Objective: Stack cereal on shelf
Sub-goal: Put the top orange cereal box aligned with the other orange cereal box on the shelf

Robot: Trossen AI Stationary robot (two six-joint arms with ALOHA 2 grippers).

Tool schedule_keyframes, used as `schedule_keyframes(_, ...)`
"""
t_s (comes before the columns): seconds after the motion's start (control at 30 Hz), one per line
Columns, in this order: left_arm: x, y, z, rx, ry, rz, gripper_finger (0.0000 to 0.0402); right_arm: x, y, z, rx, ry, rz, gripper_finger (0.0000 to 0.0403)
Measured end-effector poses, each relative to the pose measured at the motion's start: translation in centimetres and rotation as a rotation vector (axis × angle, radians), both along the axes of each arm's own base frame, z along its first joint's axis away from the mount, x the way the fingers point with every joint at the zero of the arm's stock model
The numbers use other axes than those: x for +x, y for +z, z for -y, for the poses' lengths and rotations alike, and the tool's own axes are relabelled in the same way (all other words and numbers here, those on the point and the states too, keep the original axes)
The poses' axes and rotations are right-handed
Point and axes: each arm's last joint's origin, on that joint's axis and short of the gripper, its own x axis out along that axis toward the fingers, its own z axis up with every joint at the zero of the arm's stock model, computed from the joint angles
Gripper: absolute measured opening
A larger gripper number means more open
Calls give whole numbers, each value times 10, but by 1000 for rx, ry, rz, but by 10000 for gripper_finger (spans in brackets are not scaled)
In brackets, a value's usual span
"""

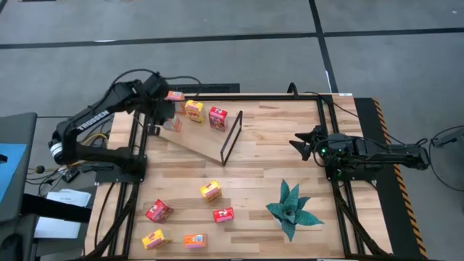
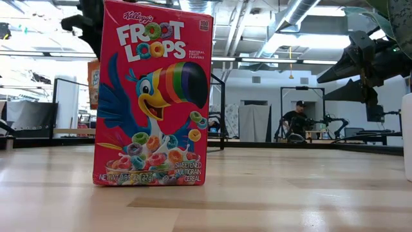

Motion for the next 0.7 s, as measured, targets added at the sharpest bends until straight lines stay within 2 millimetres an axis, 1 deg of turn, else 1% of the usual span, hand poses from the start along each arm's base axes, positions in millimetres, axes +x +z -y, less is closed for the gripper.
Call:
schedule_keyframes(0.1, 1, -6, -11, -10, -17, -46, 125, 0, 0, 0, -1, -2, 0, 317)
schedule_keyframes(0.33, 18, -28, -36, -57, -34, -124, 125, 0, 0, 0, 13, -8, 7, 317)
schedule_keyframes(0.47, 22, -39, -45, -74, -78, -194, 125, 0, 0, 0, 15, -9, 8, 317)
schedule_keyframes(0.53, 22, -42, -49, -72, -89, -217, 125, 0, 0, 0, 14, -9, 8, 317)
schedule_keyframes(0.7, 19, -42, -57, -47, -75, -210, 125, 0, 0, 0, 14, -9, 8, 317)
